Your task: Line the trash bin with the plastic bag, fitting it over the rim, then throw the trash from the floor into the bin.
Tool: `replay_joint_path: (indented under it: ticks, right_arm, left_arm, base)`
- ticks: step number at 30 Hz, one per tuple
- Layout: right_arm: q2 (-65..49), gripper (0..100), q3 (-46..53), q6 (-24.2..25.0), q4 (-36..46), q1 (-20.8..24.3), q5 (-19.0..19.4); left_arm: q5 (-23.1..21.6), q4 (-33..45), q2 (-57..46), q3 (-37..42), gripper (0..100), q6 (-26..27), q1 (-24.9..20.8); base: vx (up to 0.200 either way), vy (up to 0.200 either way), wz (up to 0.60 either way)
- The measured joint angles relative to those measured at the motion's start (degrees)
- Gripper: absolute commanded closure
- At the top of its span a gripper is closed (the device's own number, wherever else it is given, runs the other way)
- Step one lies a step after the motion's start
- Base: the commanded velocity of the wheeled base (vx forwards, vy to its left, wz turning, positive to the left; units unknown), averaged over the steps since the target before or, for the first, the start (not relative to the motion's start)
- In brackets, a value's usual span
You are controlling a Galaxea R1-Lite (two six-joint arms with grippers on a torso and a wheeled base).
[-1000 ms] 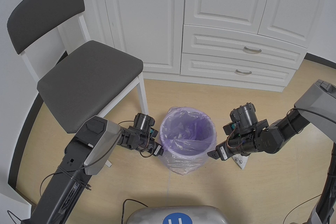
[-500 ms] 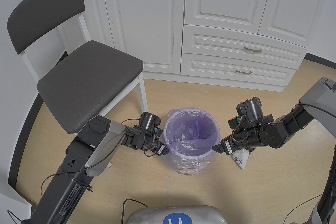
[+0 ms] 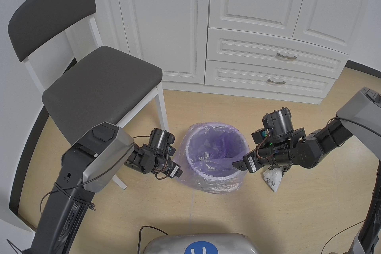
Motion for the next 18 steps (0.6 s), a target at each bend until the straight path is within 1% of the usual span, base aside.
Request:
replay_joint_path:
  ticks: [5, 8, 11, 13, 18]
  right_arm:
    - [0.78, 0, -0.52, -0.33, -2.22, 0.68, 0.56]
    - [1.88, 0, -2.32, -1.38, -2.44, 1.13, 1.50]
    - [3.51, 0, -5.07, -3.10, -1.84, 1.46, 3.43]
    - [4.94, 0, -7.67, -4.49, 0.13, 1.49, 5.05]
    - [9.68, 0, -15.82, -7.73, 9.44, 1.07, 8.30]
  left_arm:
    - [2.08, -8.02, -4.24, 9.96, 0, -0.22, -0.83]
    - [5.03, -12.90, -6.67, 15.91, 0, -0.66, -1.69]
    - [8.00, -18.09, -9.01, 21.31, 0, -1.54, -2.40]
    - [9.34, -20.39, -10.61, 24.21, 0, -2.46, -3.23]
    - [12.86, -23.60, -16.07, 32.61, 0, -6.84, -4.33]
  base:
    - [0.000, 0.000, 0.00]
    - [0.000, 0.000, 0.00]
    - [0.000, 0.000, 0.00]
    - [0.000, 0.000, 0.00]
    - [0.000, 0.000, 0.00]
